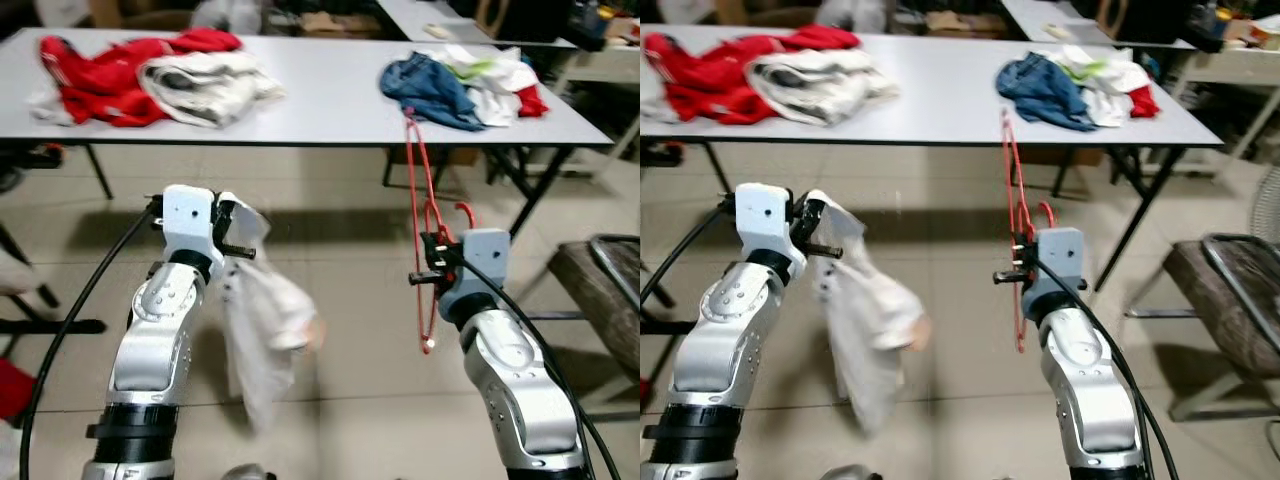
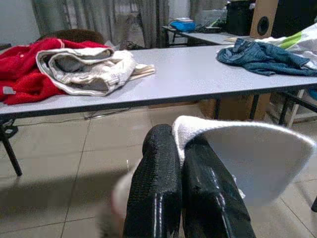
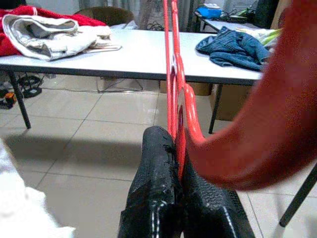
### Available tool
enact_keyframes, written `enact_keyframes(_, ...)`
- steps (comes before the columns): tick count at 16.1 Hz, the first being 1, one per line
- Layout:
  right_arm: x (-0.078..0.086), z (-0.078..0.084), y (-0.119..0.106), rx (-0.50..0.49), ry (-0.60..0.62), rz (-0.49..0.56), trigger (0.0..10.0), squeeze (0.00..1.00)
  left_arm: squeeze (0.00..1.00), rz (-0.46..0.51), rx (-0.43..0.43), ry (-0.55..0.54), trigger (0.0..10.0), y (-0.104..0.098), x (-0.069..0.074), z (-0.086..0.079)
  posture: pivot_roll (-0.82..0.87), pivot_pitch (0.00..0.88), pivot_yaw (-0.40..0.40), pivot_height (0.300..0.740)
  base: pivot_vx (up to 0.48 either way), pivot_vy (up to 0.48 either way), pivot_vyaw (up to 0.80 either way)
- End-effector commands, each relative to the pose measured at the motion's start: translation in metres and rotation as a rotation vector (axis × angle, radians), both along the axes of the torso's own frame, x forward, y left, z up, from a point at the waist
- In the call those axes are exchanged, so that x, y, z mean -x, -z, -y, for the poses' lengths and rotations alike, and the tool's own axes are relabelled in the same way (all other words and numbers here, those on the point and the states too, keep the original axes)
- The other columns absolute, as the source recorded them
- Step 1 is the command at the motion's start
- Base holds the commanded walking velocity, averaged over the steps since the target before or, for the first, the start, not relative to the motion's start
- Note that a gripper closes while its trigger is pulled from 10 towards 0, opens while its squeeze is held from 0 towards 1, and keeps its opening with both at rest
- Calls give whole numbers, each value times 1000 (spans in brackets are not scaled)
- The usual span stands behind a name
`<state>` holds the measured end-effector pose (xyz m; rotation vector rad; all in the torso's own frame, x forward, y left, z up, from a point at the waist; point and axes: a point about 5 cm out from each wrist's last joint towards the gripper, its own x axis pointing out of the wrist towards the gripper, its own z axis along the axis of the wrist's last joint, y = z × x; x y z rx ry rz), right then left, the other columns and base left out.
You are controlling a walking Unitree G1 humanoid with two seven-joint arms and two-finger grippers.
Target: Hang hanger
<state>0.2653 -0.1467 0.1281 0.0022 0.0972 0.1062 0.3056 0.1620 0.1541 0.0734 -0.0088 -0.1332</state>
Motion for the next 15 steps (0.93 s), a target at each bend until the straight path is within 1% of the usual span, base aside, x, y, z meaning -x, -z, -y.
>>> enact_keyframes(1,0,5,0,-9,24,8,10000,0,0,15,-6,22,10000,-5,-2,7,26,21,-23,740,0,382,0)
enact_keyframes(8,1,5,2,-18,32,-2,10000,0,0,2,-18,32,10000,-3,-1,8,26,22,-16,740,0,381,0)
enact_keyframes(9,1,4,3,-23,31,-8,10000,0,0,-29,-16,30,10000,0,0,8,30,18,-14,740,0,349,0)
enact_keyframes(10,0,4,4,-17,28,-8,10000,0,0,-30,-17,28,10000,1,0,8,31,17,-14,740,0,311,0)
enact_keyframes(11,0,3,5,-13,24,-9,10000,0,0,-30,-9,24,10000,1,1,7,35,13,-12,740,0,0,0)
enact_keyframes(12,-1,3,5,-33,25,-14,10000,0,0,-46,29,40,10000,2,3,9,37,10,-14,740,0,0,0)
enact_keyframes(14,-2,4,7,1,22,-29,10000,0,0,-90,-11,42,10000,9,7,11,42,4,-18,740,0,0,0)
enact_keyframes(15,-3,4,7,20,16,-28,10000,0,0,-88,-6,40,10000,9,7,11,42,4,-18,740,0,0,0)
